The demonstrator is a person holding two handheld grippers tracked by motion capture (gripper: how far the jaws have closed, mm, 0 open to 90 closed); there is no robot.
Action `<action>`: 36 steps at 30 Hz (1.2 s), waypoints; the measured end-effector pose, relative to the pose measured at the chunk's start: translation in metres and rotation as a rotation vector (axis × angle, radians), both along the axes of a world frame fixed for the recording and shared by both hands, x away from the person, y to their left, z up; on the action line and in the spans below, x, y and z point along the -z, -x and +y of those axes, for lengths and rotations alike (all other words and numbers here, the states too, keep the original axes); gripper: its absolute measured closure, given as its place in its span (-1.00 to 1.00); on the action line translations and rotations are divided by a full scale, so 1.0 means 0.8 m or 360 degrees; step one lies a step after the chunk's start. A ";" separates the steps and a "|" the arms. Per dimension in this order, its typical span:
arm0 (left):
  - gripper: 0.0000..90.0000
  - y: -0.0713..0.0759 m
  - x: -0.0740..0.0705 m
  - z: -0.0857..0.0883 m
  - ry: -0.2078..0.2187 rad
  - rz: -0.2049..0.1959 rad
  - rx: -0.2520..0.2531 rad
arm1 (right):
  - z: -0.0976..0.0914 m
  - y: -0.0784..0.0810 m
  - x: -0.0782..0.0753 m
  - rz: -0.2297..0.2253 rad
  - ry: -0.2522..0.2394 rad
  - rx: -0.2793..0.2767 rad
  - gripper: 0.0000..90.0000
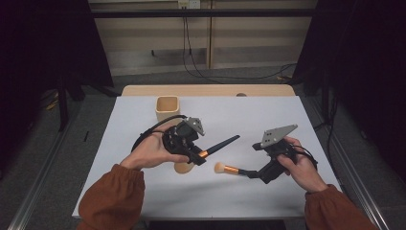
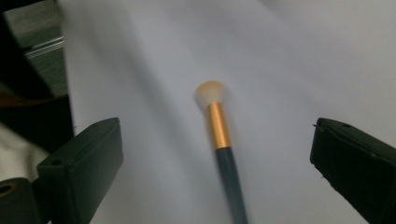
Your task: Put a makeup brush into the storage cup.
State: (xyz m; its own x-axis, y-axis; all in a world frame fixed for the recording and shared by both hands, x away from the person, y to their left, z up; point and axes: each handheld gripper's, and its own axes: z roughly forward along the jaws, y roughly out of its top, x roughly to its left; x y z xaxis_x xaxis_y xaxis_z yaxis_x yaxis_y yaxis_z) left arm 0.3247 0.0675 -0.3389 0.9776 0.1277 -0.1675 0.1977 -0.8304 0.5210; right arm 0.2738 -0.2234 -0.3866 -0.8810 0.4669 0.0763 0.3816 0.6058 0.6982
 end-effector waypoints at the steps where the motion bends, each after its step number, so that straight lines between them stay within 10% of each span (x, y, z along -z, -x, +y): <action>1: 0.48 0.001 0.000 -0.001 -0.0007 -0.0005 -0.0004 | 0.002 -0.001 -0.003 0.0037 0.0015 -0.0036 -0.95; 13: 0.48 0.005 0.009 -0.017 -0.0100 0.0026 0.0077 | 0.026 -0.012 -0.023 0.0127 0.0446 -0.0296 -0.91; 36: 0.48 0.013 0.024 -0.031 -0.0165 0.0069 0.0152 | 0.076 -0.044 -0.042 0.0101 0.0482 -0.0505 -0.70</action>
State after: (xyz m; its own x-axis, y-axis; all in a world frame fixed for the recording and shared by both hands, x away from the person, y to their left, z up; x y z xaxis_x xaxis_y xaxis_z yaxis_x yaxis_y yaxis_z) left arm 0.3145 0.0426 -0.3582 0.9783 0.0534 -0.2003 0.1357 -0.8953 0.4243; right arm 0.3086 -0.1624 -0.3526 -0.9823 0.1837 0.0364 0.1801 0.8736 0.4520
